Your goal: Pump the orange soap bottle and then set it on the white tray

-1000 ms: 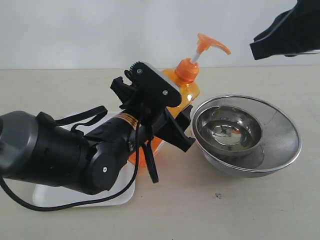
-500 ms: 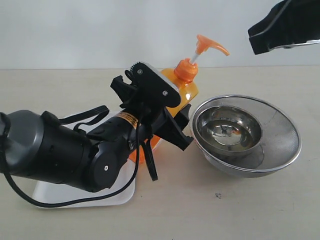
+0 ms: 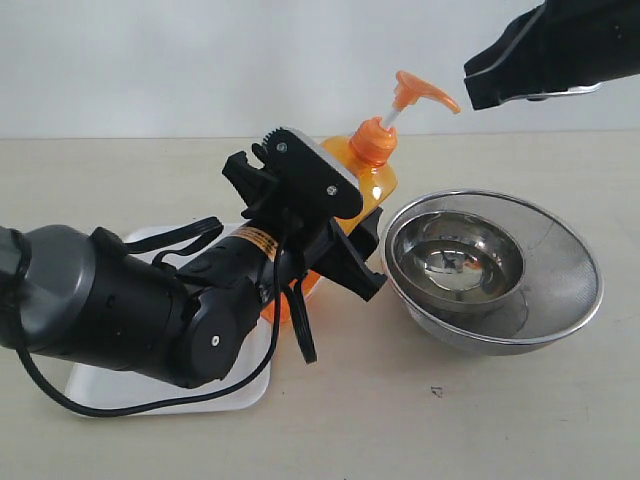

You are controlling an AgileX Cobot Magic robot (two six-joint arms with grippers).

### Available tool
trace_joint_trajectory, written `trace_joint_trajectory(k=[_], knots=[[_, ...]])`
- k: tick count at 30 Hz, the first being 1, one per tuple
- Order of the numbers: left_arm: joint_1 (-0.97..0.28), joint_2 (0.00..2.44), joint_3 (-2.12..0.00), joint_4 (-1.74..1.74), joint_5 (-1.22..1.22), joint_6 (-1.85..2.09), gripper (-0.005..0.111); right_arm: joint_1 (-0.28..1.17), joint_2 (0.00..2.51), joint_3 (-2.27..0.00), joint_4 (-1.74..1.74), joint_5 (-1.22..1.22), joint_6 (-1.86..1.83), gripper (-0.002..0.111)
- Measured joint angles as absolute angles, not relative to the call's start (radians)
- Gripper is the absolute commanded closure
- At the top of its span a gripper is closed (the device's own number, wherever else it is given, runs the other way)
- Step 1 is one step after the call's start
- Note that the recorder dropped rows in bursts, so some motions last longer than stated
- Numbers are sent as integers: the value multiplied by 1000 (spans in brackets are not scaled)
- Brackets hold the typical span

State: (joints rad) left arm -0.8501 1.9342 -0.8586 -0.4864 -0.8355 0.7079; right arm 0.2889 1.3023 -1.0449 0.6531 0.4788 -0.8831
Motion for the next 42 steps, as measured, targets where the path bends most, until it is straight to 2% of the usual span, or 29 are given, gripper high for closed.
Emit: trace_joint_trajectory(k=[20, 31, 42], knots=[[-850, 1934, -859, -486, -835, 708, 102, 289, 1332, -1045, 792, 477, -938, 109], [-850, 1934, -859, -485, -835, 708, 102, 289, 1404, -1045, 852, 371, -971, 109], [-850, 1934, -859, -483, -835, 708, 102, 289, 1428, -1056, 881, 446, -982, 109]])
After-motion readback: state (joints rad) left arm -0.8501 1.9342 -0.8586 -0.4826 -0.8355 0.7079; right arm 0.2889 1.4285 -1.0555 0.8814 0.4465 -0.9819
